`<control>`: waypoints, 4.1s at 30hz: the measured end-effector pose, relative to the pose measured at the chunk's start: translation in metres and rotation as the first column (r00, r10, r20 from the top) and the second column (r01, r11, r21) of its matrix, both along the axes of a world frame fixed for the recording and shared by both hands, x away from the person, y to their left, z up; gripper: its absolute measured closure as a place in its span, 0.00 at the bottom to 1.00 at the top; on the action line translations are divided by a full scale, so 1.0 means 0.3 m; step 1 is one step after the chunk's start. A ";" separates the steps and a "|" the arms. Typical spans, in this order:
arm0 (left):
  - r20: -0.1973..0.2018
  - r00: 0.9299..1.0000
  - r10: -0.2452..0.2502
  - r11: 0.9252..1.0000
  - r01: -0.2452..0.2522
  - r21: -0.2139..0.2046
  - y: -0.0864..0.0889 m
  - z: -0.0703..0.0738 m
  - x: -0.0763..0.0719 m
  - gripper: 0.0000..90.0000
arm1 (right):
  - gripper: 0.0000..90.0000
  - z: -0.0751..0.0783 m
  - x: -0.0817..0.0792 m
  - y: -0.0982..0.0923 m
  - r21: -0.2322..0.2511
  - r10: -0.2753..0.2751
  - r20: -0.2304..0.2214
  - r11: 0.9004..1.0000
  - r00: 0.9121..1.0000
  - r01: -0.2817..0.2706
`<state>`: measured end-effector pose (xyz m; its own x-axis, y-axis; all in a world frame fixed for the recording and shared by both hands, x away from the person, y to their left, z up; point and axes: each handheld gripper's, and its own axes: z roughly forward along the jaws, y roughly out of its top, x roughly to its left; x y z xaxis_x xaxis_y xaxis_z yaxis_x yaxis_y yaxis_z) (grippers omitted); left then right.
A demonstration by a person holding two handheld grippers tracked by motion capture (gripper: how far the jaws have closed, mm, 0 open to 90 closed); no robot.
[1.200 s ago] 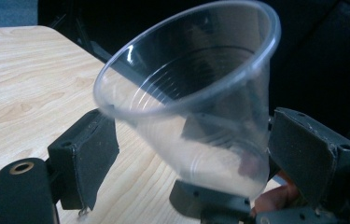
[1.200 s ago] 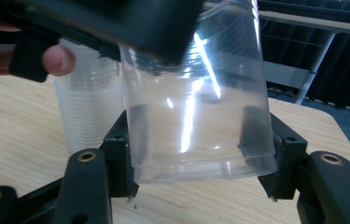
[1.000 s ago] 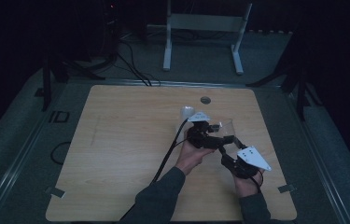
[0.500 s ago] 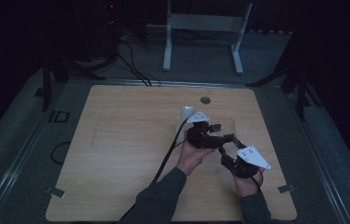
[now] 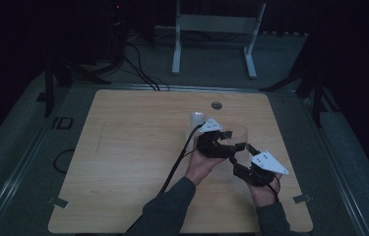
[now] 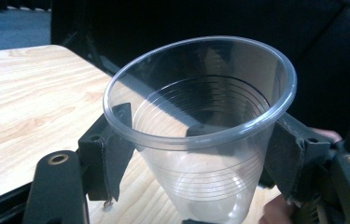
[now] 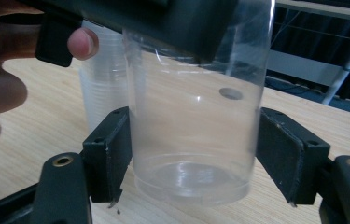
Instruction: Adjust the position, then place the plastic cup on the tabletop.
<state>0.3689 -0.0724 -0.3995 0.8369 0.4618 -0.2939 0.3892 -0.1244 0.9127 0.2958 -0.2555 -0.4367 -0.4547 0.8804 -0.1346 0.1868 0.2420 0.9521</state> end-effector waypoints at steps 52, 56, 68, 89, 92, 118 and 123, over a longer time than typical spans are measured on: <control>0.122 0.989 0.085 0.992 -0.096 0.086 0.010 0.000 -0.039 0.31 | 0.33 -0.017 -0.010 -0.023 -0.029 0.063 -0.083 0.997 0.995 -0.065; 0.134 0.987 0.090 0.990 -0.103 0.092 0.014 -0.002 -0.042 0.31 | 0.33 -0.019 -0.013 -0.032 -0.033 0.057 -0.091 0.998 0.994 -0.060; 0.145 0.985 0.095 0.989 -0.110 0.096 0.027 -0.011 -0.055 0.31 | 0.34 -0.019 -0.010 -0.063 -0.018 0.037 -0.097 0.999 0.995 -0.039; 0.160 0.982 0.097 0.988 -0.115 0.106 0.060 -0.027 -0.075 0.32 | 0.39 -0.029 0.001 -0.080 -0.009 0.004 -0.117 1.000 0.993 -0.005; 0.161 0.982 0.099 0.988 -0.117 0.103 0.063 -0.027 -0.078 0.32 | 0.39 -0.031 0.002 -0.080 -0.007 0.001 -0.121 1.000 0.993 -0.002; 0.183 0.978 0.099 0.987 -0.120 0.110 0.075 -0.045 -0.094 0.32 | 0.39 -0.038 0.006 -0.087 -0.010 -0.006 -0.131 1.000 0.991 0.005; 0.186 0.977 0.101 0.987 -0.123 0.108 0.084 -0.049 -0.094 0.32 | 0.39 -0.039 0.006 -0.086 -0.011 -0.006 -0.134 1.000 0.991 0.005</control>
